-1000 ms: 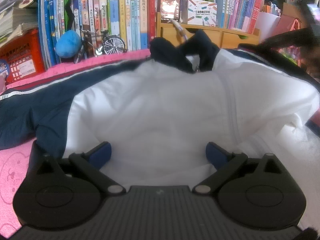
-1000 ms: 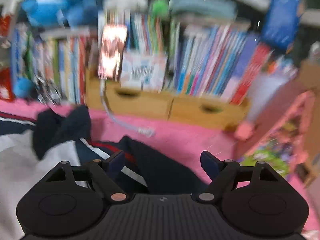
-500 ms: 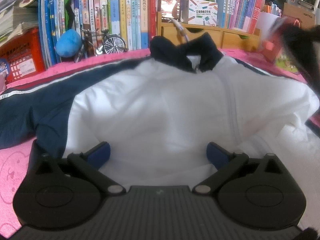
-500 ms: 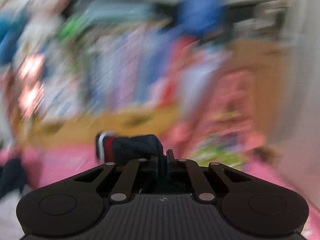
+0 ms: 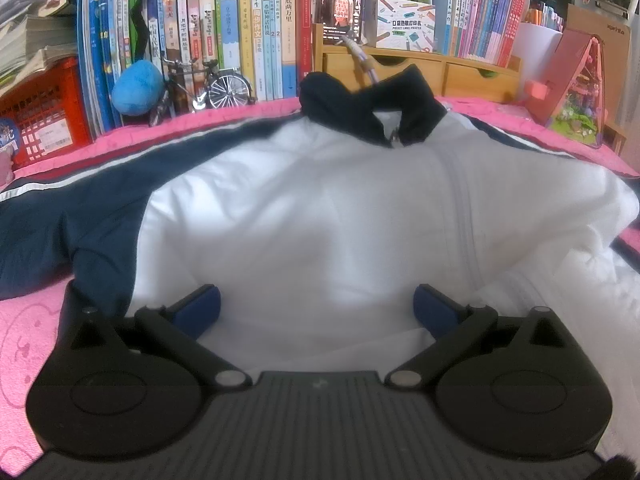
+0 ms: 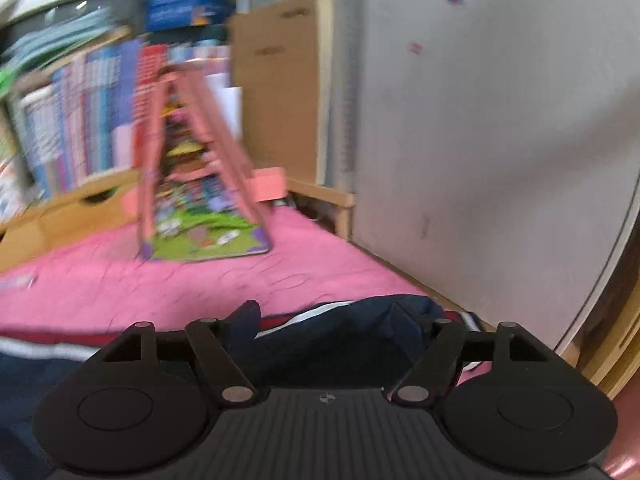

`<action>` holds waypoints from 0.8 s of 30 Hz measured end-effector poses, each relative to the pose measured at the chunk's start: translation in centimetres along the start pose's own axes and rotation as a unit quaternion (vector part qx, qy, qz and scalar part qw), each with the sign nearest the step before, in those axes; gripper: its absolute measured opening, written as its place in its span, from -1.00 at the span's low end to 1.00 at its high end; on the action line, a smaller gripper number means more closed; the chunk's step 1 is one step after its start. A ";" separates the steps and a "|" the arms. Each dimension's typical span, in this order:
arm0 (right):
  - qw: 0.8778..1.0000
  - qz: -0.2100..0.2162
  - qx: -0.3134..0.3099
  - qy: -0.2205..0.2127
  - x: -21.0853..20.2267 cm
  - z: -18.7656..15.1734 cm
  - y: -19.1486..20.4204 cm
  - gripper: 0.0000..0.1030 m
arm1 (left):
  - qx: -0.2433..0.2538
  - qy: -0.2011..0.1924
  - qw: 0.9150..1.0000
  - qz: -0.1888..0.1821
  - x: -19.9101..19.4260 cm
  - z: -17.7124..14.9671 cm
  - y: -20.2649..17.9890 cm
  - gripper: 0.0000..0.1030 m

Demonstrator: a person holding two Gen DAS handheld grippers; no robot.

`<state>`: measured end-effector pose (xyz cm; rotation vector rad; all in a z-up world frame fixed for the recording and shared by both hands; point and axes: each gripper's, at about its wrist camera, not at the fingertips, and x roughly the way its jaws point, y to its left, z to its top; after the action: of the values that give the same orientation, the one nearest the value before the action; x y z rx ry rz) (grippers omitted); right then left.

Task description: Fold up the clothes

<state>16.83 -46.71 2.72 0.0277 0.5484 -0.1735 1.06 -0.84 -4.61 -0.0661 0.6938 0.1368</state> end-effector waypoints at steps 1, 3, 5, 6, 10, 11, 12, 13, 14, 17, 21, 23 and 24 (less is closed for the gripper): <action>1.000 0.022 -0.004 -0.005 -1.0 0.3 0.7 0.51 | 0.001 0.000 1.000 0.000 0.0 0.0 0.0 1.00; 0.994 0.104 -0.014 -0.014 -2.8 1.0 3.1 0.67 | 0.002 0.000 1.000 0.000 0.0 0.0 0.0 1.00; 0.982 0.187 -0.027 -0.014 -4.0 1.8 6.2 0.80 | 0.002 -0.001 1.000 0.001 -0.1 -0.1 0.0 1.00; 0.973 0.228 -0.037 -0.006 -4.4 2.3 8.0 0.80 | -0.001 -0.002 1.000 0.001 -0.2 -0.1 0.1 1.00; 0.943 0.316 -0.107 0.024 -4.1 2.6 17.4 0.81 | -0.004 -0.009 1.000 -0.026 -1.7 1.8 0.8 0.67; 0.936 0.326 -0.129 0.031 -3.8 2.6 19.9 0.80 | 0.001 -0.022 0.999 -0.033 -2.0 2.9 1.2 0.69; 0.931 0.329 -0.150 0.035 -3.2 2.6 22.1 0.80 | 0.006 -0.036 0.999 -0.040 -2.3 4.0 1.7 0.72; 0.928 0.330 -0.169 0.037 -2.5 2.5 24.1 0.80 | 0.011 -0.049 0.998 -0.048 -2.6 5.1 2.1 0.75; 0.924 0.333 -0.185 0.036 -1.7 2.5 25.9 0.80 | 0.017 -0.062 0.996 -0.055 -2.9 6.2 2.6 0.77; 0.913 0.336 -0.229 0.045 0.4 1.5 30.8 0.80 | 0.047 -0.092 0.993 -0.059 -0.9 8.2 4.3 0.77; 0.904 0.342 -0.238 0.093 3.8 0.1 34.3 0.80 | 0.068 -0.057 0.993 -0.082 4.3 9.1 6.9 0.78; 0.900 0.351 -0.229 0.118 5.4 -0.4 35.3 0.79 | 0.070 -0.047 0.994 -0.068 6.5 9.3 8.0 0.78; 0.896 0.359 -0.230 0.128 6.0 -0.5 35.7 0.71 | 0.063 -0.043 0.995 -0.067 7.4 9.6 8.6 0.78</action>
<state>27.72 -12.49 -1.59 -0.2113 0.7968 0.6955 11.47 9.44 -2.09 0.0137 0.6080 -0.0336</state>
